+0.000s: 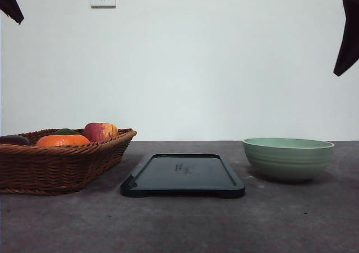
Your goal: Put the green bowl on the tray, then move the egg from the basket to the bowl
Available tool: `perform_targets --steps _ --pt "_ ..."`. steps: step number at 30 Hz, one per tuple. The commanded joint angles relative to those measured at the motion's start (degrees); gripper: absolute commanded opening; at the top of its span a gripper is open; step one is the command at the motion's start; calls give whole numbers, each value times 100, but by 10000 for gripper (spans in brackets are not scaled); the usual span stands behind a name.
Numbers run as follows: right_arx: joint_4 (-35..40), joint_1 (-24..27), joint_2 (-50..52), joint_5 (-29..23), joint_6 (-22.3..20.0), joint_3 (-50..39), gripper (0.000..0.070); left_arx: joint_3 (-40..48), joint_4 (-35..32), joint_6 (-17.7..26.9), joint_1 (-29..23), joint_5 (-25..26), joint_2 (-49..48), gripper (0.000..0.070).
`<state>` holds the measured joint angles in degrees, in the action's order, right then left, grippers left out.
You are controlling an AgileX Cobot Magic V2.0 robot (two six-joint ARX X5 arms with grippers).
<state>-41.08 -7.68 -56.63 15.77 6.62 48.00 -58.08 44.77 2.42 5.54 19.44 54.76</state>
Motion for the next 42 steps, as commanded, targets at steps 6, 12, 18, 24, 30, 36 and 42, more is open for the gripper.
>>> perform_targets --steps 6,12,18,24,30,36,42 --pt "-308 153 -675 -234 324 556 378 -133 -95 -51 17 11 28 350" --pt "-360 276 -1619 -234 243 1103 376 -133 -300 -52 17 11 28 350" --pt "-354 305 -2576 -236 54 1727 375 -133 -329 -54 16 11 28 350" --pt "-387 314 -3480 -234 -18 2362 359 -133 -392 -53 17 13 28 350" --pt "-476 335 -4184 -236 -113 2859 327 -133 -407 -53 15 13 28 350" --pt "-482 335 -4497 -237 -143 2928 260 -133 -407 -53 15 13 28 350" --pt "-504 332 -4649 -233 -158 2928 182 -133 -407 -53 16 12 28 350"
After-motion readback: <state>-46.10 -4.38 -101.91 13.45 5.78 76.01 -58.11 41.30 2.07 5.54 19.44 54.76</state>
